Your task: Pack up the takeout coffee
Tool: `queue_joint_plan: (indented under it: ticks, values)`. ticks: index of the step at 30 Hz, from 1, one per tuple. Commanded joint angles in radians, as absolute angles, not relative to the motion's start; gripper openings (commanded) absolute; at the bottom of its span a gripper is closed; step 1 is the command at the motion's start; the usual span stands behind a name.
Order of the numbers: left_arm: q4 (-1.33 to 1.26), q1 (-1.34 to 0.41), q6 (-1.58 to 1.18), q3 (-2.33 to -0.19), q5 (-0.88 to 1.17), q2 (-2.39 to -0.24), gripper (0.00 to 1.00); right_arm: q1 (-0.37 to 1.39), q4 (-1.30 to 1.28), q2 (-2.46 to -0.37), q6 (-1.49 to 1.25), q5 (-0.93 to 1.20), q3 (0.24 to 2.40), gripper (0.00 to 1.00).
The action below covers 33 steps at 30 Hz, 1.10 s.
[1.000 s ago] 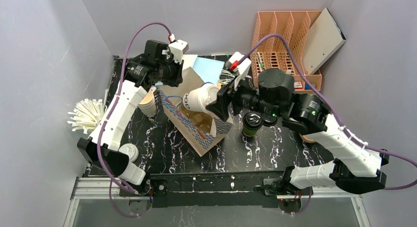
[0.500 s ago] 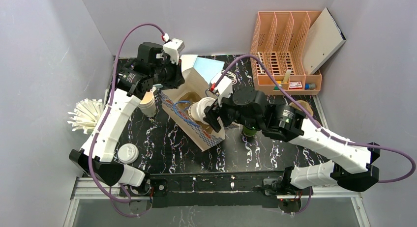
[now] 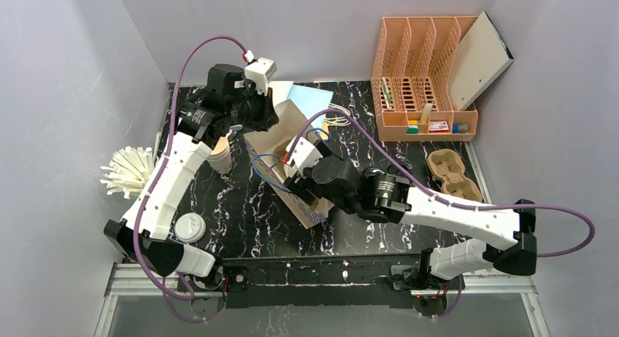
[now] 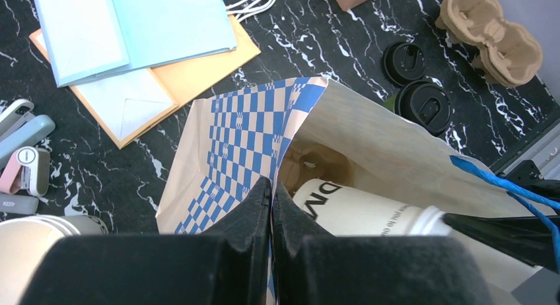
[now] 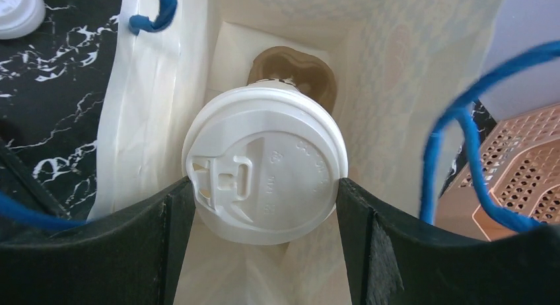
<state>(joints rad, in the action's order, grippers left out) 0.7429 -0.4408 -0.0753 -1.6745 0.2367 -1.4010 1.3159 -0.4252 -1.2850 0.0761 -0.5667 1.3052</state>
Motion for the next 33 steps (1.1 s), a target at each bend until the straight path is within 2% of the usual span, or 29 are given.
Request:
queue_joint_plan:
  ticks: [1,6,11,17,21,27,33]
  values:
    - [0.686,-0.443,-0.068,-1.667,0.284,-1.357,0.00,1.311,-0.323,-1.319,0.132,-0.608,1.319,0.35]
    - [0.645,-0.443,-0.050,-1.652,0.306,-1.354,0.00,1.233,-0.399,-1.382,0.099,-0.506,1.380,0.35]
    - [0.542,-0.443,-0.048,-1.637,0.348,-1.366,0.00,1.176,-0.386,-1.388,0.062,-0.437,1.344,0.31]
    - [0.515,-0.443,-0.068,-1.732,0.370,-1.438,0.00,1.119,-0.495,-1.372,-0.037,-0.394,1.379,0.28]
    - [0.454,-0.458,-0.083,-1.618,0.347,-1.382,0.00,1.107,-0.610,-1.342,-0.119,-0.383,1.393,0.30]
    - [0.404,-0.517,-0.132,-1.420,0.286,-1.268,0.00,1.108,-0.610,-1.234,-0.198,-0.417,1.284,0.32]
    - [0.380,-0.548,-0.188,-1.383,0.234,-1.206,0.00,1.108,-0.651,-1.273,-0.172,-0.427,1.287,0.32]
